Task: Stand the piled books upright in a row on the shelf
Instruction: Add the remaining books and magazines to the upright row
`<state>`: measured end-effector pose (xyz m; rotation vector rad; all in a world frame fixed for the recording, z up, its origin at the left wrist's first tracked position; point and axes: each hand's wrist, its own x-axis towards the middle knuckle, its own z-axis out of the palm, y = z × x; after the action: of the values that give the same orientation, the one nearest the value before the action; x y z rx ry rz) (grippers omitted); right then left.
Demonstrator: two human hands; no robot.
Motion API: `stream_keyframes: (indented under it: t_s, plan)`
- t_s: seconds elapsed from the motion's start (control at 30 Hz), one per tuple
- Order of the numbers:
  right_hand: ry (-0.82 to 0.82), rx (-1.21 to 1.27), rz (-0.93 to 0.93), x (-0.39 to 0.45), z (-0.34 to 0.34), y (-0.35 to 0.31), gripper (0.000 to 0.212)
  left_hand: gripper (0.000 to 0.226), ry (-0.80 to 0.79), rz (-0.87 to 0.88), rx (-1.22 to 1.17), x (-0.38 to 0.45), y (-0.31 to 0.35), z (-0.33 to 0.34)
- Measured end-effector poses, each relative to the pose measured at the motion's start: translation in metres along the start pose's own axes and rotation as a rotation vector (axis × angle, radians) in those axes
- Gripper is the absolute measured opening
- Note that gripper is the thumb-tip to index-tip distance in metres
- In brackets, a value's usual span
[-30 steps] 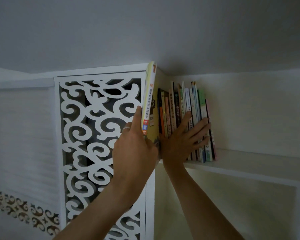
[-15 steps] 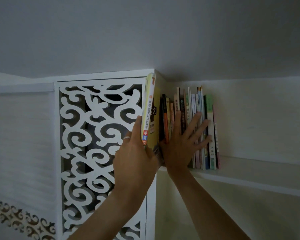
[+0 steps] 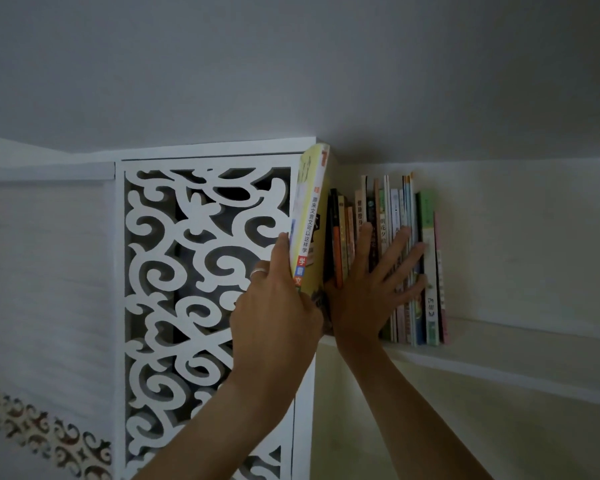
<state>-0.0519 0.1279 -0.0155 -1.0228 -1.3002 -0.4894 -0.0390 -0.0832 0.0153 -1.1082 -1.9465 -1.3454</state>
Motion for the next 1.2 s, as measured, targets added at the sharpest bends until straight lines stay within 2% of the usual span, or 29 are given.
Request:
stream_keyframes:
  t_s: [0.17, 0.27, 0.37, 0.5, 0.7, 0.83, 0.9, 0.93, 1.07, 1.13, 1.2]
  plan:
    - [0.085, 0.026, 0.018, 0.001, 0.004, -0.001, 0.083, 0.077, -0.002, 0.005, 0.036, 0.004, 0.007, 0.006]
    - [0.161, 0.02, -0.053, 0.001, 0.007, -0.002, 0.072, 0.072, 0.01, 0.018, 0.026, 0.006, 0.008, 0.01]
    - [0.122, 0.029, -0.142, -0.001, 0.009, 0.0, 0.062, 0.067, 0.018, 0.003, -0.002, 0.011, 0.006, 0.014]
    - [0.093, -0.004, -0.137, 0.0, 0.009, 0.002, 0.059, 0.055, 0.035, -0.003, -0.034, 0.017, 0.005, 0.028]
    - [0.108, 0.005, -0.098, 0.003, 0.002, 0.007, 0.06, 0.047, 0.003, -0.05, -0.015, 0.026, -0.001, 0.063]
    - [0.066, 0.021, -0.133, 0.001, -0.004, 0.009, 0.065, 0.036, 0.037, -0.075, -0.102, 0.041, -0.008, 0.095]
    - [0.017, 0.016, -0.144, 0.001, -0.007, 0.012, 0.062, 0.031, 0.135, -0.001, -0.185, 0.046, -0.014, 0.111]
    - [-0.009, 0.011, -0.148, 0.001, -0.008, 0.013, 0.059, 0.03, 0.203, 0.09, -0.192, 0.047, -0.018, 0.119]
    - [-0.087, -0.01, -0.159, -0.003, -0.01, 0.016, 0.059, 0.021, 0.545, 0.499, 0.02, 0.052, -0.031, 0.148]
    - [-0.143, -0.042, -0.17, 0.0, -0.015, 0.014, 0.067, 0.027, 0.543, 0.555, 0.132, 0.062, -0.041, 0.158]
    - [-0.223, -0.048, -0.222, 0.002, -0.027, 0.013, 0.085, 0.041, 0.41, 0.46, 0.23, 0.072, -0.051, 0.163]
